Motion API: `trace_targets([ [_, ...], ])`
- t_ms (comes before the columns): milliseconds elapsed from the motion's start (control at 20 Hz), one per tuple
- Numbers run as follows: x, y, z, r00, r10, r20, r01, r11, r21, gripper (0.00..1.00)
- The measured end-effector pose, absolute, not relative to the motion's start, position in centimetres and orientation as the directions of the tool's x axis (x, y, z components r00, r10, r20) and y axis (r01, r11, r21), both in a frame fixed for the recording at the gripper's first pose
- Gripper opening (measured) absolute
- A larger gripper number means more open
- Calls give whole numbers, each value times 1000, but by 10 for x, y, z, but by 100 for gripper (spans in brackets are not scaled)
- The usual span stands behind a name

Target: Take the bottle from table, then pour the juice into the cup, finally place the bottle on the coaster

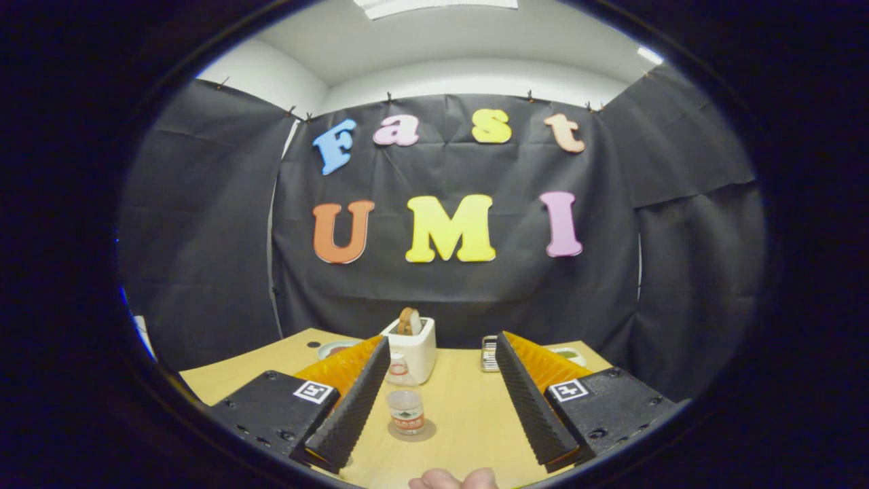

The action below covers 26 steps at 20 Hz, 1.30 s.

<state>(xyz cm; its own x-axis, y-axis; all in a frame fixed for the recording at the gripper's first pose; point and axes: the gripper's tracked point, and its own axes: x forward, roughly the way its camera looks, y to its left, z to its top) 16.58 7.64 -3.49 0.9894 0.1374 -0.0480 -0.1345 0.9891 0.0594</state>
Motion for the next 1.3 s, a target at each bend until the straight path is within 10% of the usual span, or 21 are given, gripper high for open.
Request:
trace_targets([
  [1300, -10, 32, 12, 1000, 8, 26, -10, 998, 65, 100],
])
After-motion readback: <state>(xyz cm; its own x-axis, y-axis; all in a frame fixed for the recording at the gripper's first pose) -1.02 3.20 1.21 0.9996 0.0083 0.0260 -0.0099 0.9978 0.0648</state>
